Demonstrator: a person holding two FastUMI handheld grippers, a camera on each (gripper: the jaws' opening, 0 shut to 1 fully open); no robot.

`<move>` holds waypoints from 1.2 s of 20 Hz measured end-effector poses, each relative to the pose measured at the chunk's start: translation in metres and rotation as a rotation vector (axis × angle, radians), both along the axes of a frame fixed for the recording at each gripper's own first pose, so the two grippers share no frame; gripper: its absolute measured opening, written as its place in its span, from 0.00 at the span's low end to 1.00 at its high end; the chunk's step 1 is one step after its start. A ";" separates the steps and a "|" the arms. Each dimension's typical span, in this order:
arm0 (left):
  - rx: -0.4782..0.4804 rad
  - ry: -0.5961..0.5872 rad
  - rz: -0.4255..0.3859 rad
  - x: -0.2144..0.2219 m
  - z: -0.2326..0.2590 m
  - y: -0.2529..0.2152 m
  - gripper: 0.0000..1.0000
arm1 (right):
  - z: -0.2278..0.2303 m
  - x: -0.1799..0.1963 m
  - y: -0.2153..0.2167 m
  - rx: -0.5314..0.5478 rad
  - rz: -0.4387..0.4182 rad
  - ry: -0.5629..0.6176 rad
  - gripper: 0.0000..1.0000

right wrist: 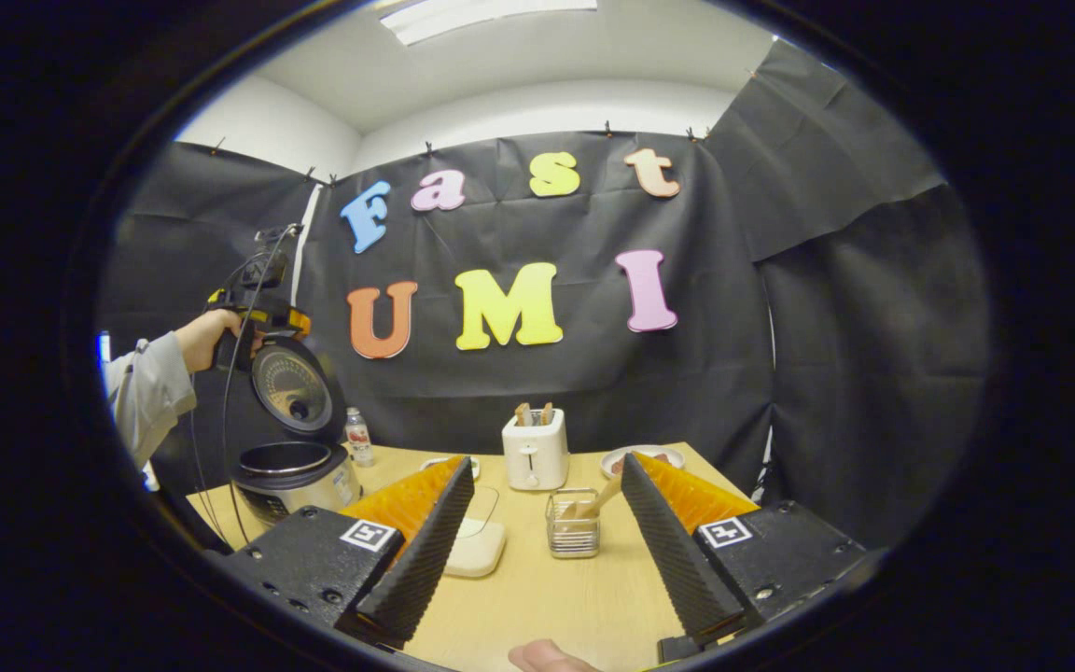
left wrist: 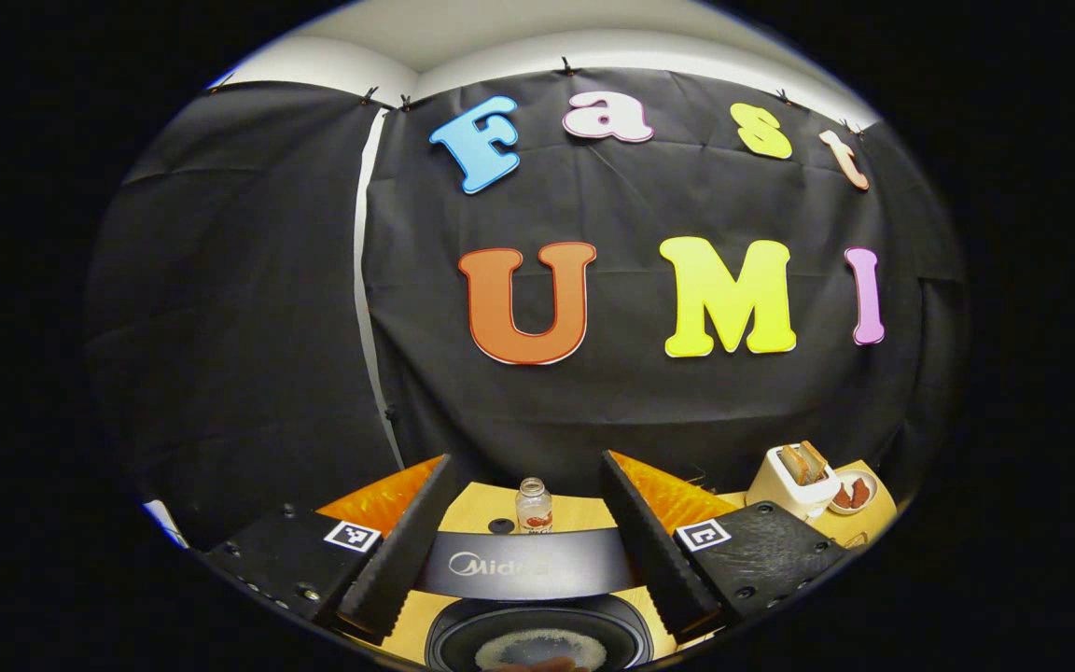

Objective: Close the left gripper, press the button to open the rice cooker; take a wooden spoon from the chopstick holder with the right hand, scoop a spoonful of rice and pour it into the rice cooker, then put the wooden spoon back into the chopstick holder.

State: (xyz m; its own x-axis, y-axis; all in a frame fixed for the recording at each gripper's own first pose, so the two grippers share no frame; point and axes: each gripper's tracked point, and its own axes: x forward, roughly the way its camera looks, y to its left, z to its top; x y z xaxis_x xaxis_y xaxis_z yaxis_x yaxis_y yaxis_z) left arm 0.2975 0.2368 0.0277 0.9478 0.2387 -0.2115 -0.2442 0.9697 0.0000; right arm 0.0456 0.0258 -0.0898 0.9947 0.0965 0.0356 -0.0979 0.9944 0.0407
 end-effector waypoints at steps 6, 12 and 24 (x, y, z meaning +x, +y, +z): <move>-0.006 0.014 -0.019 -0.051 -0.021 -0.018 0.99 | -0.006 -0.031 0.020 -0.007 0.044 0.010 1.00; -0.055 0.083 -0.056 -0.104 -0.082 -0.041 0.98 | 0.001 -0.060 0.045 -0.049 0.088 0.001 0.96; -0.071 0.127 -0.054 -0.155 -0.156 -0.064 0.98 | -0.004 -0.083 0.058 -0.066 0.100 0.027 0.96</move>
State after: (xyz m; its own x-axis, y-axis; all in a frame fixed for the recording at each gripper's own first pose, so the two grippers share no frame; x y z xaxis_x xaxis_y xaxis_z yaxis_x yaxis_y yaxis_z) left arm 0.1424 0.1727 -0.1282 0.9236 0.1679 -0.3448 -0.1937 0.9802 -0.0415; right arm -0.0377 0.0836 -0.0939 0.9805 0.1966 -0.0006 -0.1966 0.9803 -0.0209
